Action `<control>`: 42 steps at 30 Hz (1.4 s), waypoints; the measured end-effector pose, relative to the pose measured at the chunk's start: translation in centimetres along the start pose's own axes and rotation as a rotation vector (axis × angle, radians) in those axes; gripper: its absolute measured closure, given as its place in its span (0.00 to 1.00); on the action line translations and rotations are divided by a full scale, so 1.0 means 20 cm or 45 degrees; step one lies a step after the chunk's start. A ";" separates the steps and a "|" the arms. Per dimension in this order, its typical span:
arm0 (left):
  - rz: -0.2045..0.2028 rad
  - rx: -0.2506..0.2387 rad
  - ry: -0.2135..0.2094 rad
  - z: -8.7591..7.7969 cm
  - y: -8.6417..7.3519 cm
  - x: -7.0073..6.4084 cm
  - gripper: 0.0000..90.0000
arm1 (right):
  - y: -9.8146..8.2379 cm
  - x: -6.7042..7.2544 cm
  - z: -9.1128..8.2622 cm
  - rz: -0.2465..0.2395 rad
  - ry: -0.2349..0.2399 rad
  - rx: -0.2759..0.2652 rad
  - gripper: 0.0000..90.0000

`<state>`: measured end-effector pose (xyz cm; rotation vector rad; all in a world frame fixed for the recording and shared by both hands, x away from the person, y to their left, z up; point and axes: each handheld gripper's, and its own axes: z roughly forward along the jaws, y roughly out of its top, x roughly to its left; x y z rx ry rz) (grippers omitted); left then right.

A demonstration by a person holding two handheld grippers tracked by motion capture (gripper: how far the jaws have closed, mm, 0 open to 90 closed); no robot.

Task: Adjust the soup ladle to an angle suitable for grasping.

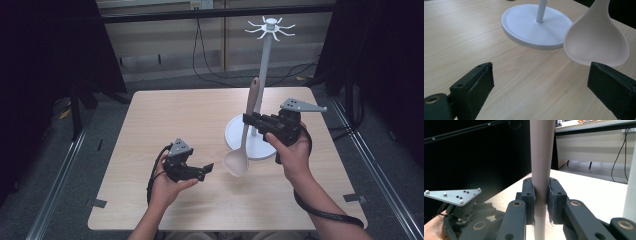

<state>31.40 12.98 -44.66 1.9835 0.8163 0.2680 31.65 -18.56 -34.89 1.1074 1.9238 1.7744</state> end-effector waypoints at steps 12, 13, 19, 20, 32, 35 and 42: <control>-0.014 0.005 0.018 -0.01 -0.05 0.02 0.04 | 0.05 -0.01 0.01 -0.029 -0.010 -0.004 0.86; -0.021 -0.002 0.014 -0.01 -0.05 0.02 0.04 | 0.05 -0.01 0.01 -0.033 -0.012 -0.003 0.86; -0.024 -0.001 0.006 -0.01 -0.06 0.03 0.04 | 0.10 -0.01 0.02 -0.053 -0.017 -0.004 0.86; -0.029 -0.002 0.007 -0.01 -0.06 0.03 0.03 | 0.10 -0.01 0.02 -0.053 -0.018 -0.005 0.86; -0.050 -0.028 -0.004 -0.02 -0.06 0.03 0.03 | 0.20 -0.01 0.04 -0.081 -0.022 -0.012 0.86; -0.048 -0.027 -0.006 -0.02 -0.06 0.03 0.03 | 0.23 -0.01 0.04 -0.093 -0.019 -0.017 0.86; -0.045 -0.026 -0.006 -0.02 -0.06 0.04 0.03 | 0.31 0.01 0.05 -0.127 -0.012 -0.030 0.86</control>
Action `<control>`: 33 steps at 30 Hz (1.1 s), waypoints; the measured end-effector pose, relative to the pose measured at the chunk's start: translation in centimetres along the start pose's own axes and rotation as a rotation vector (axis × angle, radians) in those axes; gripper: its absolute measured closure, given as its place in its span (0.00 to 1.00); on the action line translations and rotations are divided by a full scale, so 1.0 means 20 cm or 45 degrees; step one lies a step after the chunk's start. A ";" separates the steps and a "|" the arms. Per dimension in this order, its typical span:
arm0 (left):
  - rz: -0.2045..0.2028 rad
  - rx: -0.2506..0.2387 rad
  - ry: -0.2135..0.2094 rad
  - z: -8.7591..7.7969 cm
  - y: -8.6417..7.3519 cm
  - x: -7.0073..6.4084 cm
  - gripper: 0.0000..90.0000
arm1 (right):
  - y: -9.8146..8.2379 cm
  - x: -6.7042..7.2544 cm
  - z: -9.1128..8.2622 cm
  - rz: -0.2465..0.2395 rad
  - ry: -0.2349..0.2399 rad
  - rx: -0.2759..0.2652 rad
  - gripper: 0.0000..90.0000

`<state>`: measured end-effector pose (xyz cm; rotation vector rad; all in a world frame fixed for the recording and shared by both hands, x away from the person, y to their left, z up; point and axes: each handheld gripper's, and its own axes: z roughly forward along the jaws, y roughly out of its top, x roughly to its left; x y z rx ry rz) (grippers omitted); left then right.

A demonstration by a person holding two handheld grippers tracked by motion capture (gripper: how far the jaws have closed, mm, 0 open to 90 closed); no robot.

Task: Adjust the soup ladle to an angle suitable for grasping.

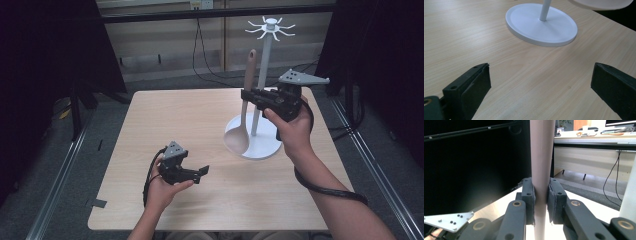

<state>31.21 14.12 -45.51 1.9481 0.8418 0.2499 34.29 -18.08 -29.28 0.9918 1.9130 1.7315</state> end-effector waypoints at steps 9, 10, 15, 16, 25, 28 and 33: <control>0.001 0.000 0.002 0.00 0.00 0.00 0.03 | 0.05 -0.02 0.00 0.007 -0.001 -0.020 0.86; 0.001 -0.002 0.004 0.00 0.00 0.00 0.03 | 0.05 -0.03 0.00 0.010 0.000 -0.021 0.86; 0.000 0.000 0.002 0.00 0.00 0.00 0.03 | 0.07 -0.04 0.00 0.015 -0.009 -0.032 0.86; 0.000 0.001 -0.002 0.00 0.00 0.00 0.03 | 0.08 -0.04 0.00 0.013 -0.009 -0.031 0.86; 0.000 0.004 0.004 0.00 0.00 0.00 0.03 | 0.11 -0.06 0.02 0.019 -0.012 -0.029 0.86; 0.001 0.002 0.003 0.00 0.00 0.00 0.03 | 0.11 -0.06 0.03 0.026 -0.015 -0.023 0.86; 0.001 0.002 0.001 0.00 0.00 0.00 0.03 | 0.11 -0.08 0.03 0.035 -0.024 -0.024 0.86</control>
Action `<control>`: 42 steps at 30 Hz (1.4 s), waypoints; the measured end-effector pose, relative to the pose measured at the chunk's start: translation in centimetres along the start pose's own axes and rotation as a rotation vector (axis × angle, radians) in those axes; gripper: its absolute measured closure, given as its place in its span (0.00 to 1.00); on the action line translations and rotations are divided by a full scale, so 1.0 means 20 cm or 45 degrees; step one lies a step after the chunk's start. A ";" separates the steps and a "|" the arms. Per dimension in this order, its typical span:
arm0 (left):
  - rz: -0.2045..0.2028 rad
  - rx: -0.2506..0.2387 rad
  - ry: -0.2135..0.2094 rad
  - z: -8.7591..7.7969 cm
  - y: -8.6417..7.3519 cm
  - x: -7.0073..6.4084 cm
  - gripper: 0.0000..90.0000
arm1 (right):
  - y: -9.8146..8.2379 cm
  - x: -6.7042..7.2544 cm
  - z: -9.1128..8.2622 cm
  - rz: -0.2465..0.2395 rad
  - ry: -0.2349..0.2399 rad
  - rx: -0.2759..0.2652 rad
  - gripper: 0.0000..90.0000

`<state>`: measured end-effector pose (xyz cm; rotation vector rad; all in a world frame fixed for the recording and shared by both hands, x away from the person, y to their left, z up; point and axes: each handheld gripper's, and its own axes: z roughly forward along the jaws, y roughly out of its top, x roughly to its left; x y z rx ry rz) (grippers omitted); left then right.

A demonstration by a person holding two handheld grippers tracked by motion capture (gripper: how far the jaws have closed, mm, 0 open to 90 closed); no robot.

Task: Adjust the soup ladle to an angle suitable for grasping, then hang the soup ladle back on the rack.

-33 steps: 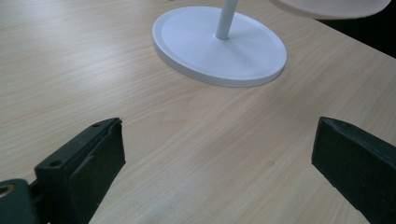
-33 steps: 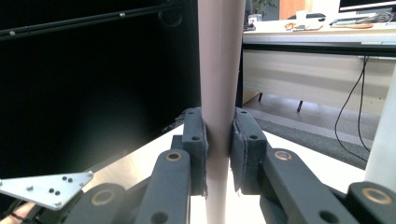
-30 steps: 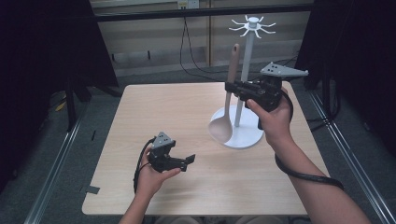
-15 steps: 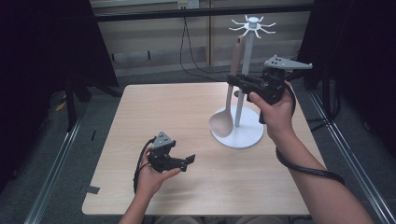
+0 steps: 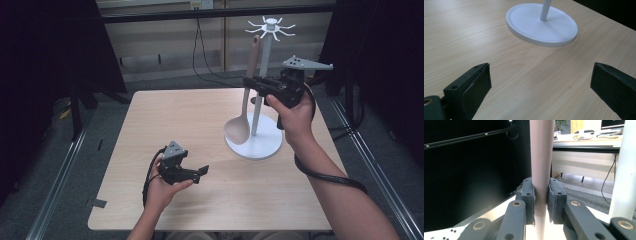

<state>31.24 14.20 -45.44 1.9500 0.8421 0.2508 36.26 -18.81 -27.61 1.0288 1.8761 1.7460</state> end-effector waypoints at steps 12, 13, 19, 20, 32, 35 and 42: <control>0.007 0.003 0.000 0.00 0.00 0.00 0.03 | -0.01 -0.05 0.00 0.036 -0.011 -0.012 0.86; 0.003 0.000 0.001 0.00 0.00 0.00 0.04 | -0.01 -0.06 0.00 0.035 -0.015 -0.014 0.86; 0.007 0.004 0.003 0.00 0.00 0.00 0.04 | -0.01 -0.08 0.00 0.019 -0.033 -0.010 0.86; 0.008 0.002 0.004 0.00 0.00 0.00 0.04 | -0.01 -0.08 0.00 0.020 -0.036 -0.012 0.86; 0.014 0.002 0.009 -0.01 0.00 0.01 0.04 | -0.02 -0.09 0.00 0.012 -0.074 -0.017 0.85; 0.013 0.008 0.008 -0.01 0.00 0.01 0.04 | -0.01 -0.11 -0.01 0.017 -0.092 -0.018 0.84; 0.018 0.006 0.013 -0.01 0.00 0.01 0.04 | -0.03 -0.12 -0.01 0.026 -0.100 -0.037 0.83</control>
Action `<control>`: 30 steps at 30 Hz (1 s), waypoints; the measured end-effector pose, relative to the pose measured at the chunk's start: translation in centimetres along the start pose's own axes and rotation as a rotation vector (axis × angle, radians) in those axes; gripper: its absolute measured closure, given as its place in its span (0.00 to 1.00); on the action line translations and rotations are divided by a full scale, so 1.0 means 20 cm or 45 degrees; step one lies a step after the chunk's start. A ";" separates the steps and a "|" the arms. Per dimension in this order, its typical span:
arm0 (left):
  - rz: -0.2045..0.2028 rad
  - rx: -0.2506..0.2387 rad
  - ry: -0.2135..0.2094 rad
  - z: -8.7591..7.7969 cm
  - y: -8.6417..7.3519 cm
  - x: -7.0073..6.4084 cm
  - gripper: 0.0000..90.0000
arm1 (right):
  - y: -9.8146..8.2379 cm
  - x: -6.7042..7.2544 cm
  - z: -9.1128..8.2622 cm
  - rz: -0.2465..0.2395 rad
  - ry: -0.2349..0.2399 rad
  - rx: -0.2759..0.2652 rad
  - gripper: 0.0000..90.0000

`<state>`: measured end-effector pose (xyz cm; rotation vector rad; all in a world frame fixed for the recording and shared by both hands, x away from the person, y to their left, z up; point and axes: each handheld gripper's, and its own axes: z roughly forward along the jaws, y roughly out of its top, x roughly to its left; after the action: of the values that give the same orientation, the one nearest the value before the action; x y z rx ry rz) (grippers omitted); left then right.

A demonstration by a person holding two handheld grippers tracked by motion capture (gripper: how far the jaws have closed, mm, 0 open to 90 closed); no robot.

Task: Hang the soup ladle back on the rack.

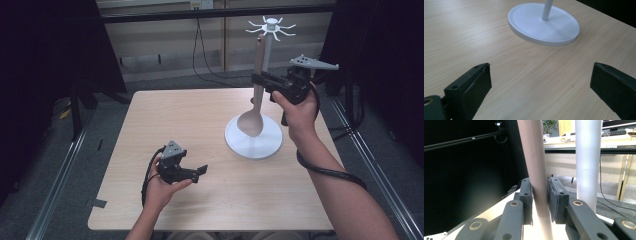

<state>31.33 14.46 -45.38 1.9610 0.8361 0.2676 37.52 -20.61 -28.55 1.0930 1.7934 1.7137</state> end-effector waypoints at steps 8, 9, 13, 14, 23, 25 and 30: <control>-0.004 0.002 0.001 0.00 0.00 0.00 0.04 | -0.01 0.01 0.00 -0.017 -0.007 -0.011 0.82; 0.001 0.007 0.003 0.00 0.00 0.01 0.04 | -0.01 0.01 -0.01 -0.024 -0.009 -0.012 0.82; -0.006 -0.002 0.001 0.00 0.00 0.01 0.04 | -0.01 0.01 -0.03 -0.039 -0.033 -0.013 0.73; -0.004 -0.002 0.000 -0.01 0.00 0.01 0.04 | -0.01 0.01 -0.03 -0.048 -0.032 -0.014 0.71; -0.008 -0.007 -0.002 -0.01 0.00 0.01 0.04 | -0.03 0.02 -0.07 -0.105 -0.057 0.022 0.61; -0.009 -0.003 -0.004 -0.01 0.00 0.01 0.04 | -0.04 0.02 -0.08 -0.109 -0.059 0.028 0.57; -0.009 0.000 -0.003 -0.01 -0.01 0.01 0.04 | -0.08 0.04 -0.11 -0.142 -0.065 0.061 0.44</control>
<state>31.38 14.79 -45.46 1.9575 0.8415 0.2609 35.08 -21.30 -29.61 1.0260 1.8368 1.5721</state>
